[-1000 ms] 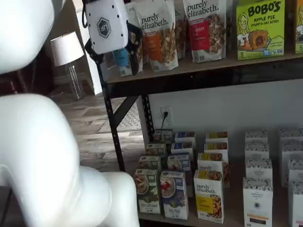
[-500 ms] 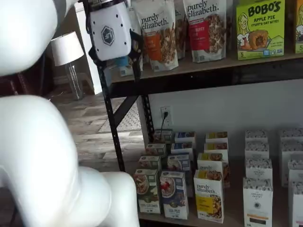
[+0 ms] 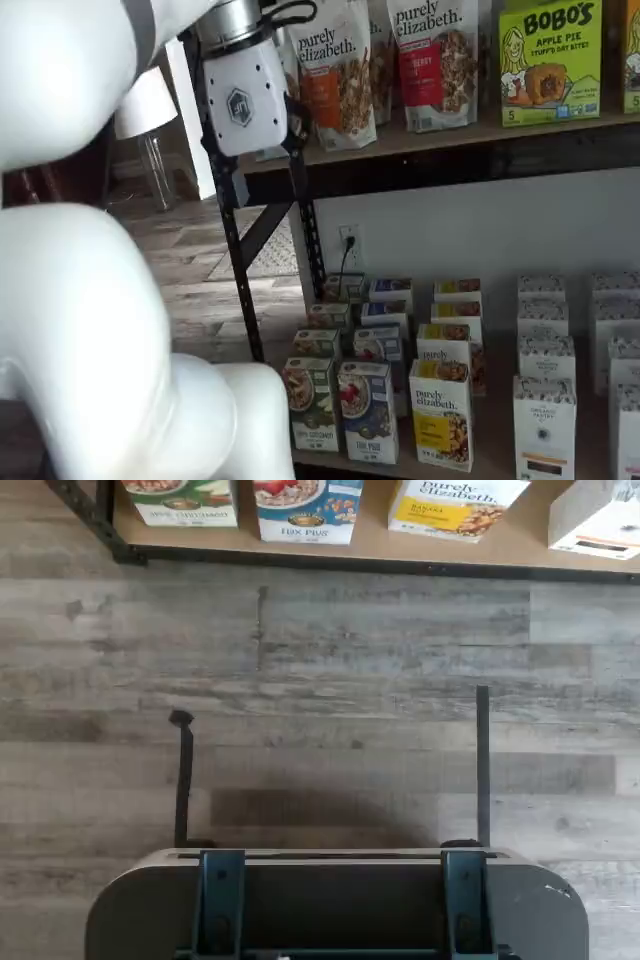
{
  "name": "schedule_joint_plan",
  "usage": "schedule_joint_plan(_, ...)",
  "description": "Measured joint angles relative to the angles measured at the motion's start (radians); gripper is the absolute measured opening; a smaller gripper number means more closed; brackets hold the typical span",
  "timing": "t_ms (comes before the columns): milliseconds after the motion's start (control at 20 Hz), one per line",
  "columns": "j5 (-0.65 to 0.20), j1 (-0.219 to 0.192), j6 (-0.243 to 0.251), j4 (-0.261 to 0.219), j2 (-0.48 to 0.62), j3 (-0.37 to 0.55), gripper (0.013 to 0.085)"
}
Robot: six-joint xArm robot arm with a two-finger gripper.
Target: Pick up the blue and white box that is on the bottom shelf, the second box from the left
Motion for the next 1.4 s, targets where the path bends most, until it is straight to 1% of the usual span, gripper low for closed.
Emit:
schedule_joint_plan(300,-0.077,0.001,0.006,0.008,-0.014,0.093,0.085)
schedule_joint_plan(550,-0.153,0.01,0.017,0.014,-0.031,0.18,0.085)
schedule_joint_plan(650,-0.196,0.008,0.018,0.027,-0.044,0.221,0.085)
schedule_joint_plan(950,-0.292,0.026,0.037,0.036,-0.057,0.318,0.085)
schedule_joint_plan(1400,-0.458,0.065,0.078,0.027,-0.054,0.45,0.085)
